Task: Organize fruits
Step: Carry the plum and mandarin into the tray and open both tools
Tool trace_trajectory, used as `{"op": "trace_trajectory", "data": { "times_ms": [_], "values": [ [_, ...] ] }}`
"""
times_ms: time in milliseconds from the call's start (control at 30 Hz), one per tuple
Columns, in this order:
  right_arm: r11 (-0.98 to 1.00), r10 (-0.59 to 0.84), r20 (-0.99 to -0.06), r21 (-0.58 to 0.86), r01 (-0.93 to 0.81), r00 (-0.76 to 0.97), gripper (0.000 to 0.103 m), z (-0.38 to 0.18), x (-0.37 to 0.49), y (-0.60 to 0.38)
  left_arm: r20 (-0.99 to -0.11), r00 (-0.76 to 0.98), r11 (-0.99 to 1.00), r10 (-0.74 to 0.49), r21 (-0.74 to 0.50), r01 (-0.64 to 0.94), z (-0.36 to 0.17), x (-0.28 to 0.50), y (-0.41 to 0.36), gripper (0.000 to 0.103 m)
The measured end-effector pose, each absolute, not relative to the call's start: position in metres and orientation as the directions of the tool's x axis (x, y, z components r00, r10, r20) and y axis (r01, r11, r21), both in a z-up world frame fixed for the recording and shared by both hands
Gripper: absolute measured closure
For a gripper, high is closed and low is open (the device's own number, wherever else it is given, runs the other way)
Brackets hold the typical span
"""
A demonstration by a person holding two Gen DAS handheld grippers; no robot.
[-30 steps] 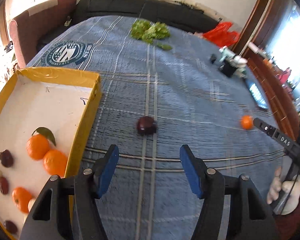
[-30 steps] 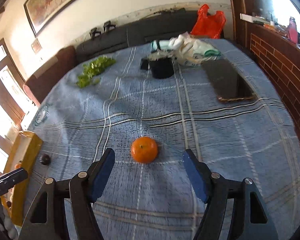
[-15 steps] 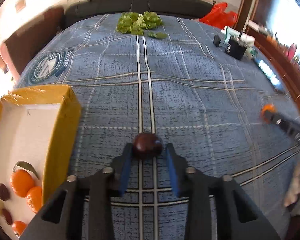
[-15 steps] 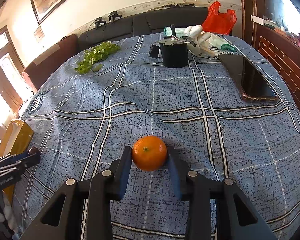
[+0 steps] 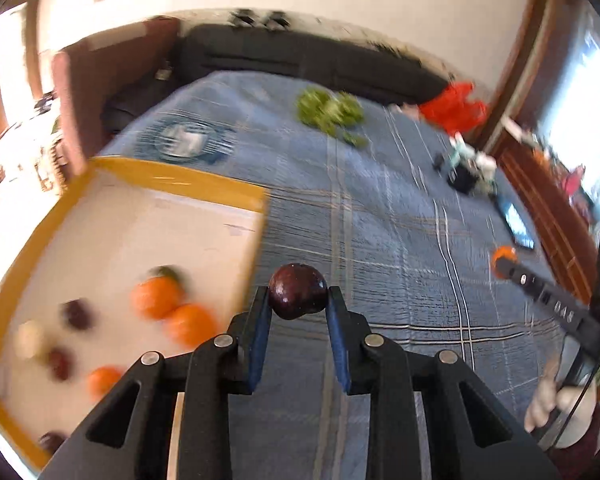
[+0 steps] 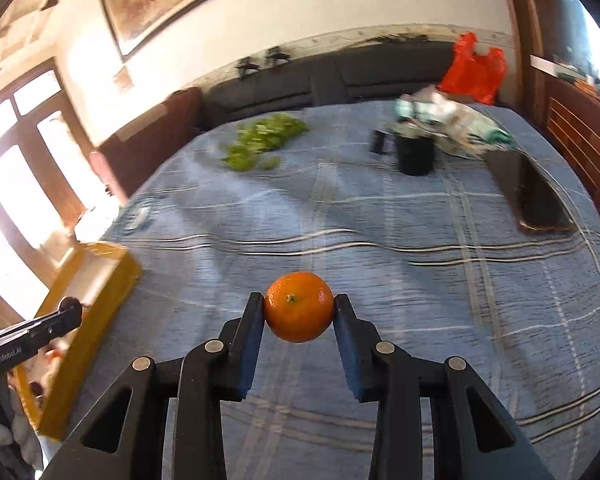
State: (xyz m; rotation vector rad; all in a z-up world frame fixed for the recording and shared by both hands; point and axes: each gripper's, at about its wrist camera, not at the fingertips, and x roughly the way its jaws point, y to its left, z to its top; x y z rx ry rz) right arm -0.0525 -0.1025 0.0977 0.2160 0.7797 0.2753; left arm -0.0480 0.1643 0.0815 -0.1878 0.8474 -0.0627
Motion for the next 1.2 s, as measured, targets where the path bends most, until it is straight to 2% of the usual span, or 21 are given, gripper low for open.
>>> {"op": "trace_trajectory", "data": {
  "times_ms": [133,267,400,667,800,867,933,1100,1200],
  "values": [
    [0.892,0.451,-0.632,0.334,-0.304,0.631,0.064,0.117,-0.070,-0.045,-0.721,0.692,0.974,-0.031,-0.177,-0.141,0.096,-0.088,0.219,0.076],
    [0.828,0.556,-0.632,0.361,-0.429,0.540,0.064,0.123,-0.085,0.022,-0.731,0.675,0.949,0.105,-0.129,-0.288,0.088,-0.117,0.272,0.076],
    [0.761,0.619,-0.660,0.373,-0.530,0.425,0.064,0.117,-0.098,0.097,-0.770,0.626,0.924,0.126,-0.139,-0.357,0.066,-0.125,0.307,0.076],
    [0.780,0.520,-0.749,0.222,-0.585,0.410,0.063,0.091,-0.108,0.182,-0.785,0.607,0.910,0.126,-0.153,-0.386,0.042,-0.121,0.327,0.074],
    [0.802,0.476,-0.772,0.184,-0.568,0.422,0.062,0.083,-0.098,0.196,-0.765,0.623,0.906,0.162,-0.134,-0.401,0.046,-0.129,0.328,0.050],
    [0.802,0.492,-0.764,0.211,-0.559,0.417,0.050,0.084,-0.094,0.197,-0.749,0.635,0.907,0.188,-0.115,-0.404,0.052,-0.135,0.325,0.044],
    [0.802,0.501,-0.750,0.215,-0.557,0.432,0.043,0.089,-0.095,0.195,-0.735,0.640,0.905,0.225,-0.086,-0.416,0.058,-0.140,0.319,0.032],
    [0.818,0.499,-0.712,0.199,-0.539,0.494,0.041,0.109,-0.110,0.177,-0.701,0.656,0.903,0.280,-0.040,-0.429,0.075,-0.151,0.298,0.021],
    [0.833,0.498,-0.682,0.206,-0.513,0.535,0.036,0.121,-0.124,0.156,-0.669,0.679,0.908,0.301,-0.016,-0.418,0.089,-0.163,0.280,0.017]
  ]
}}
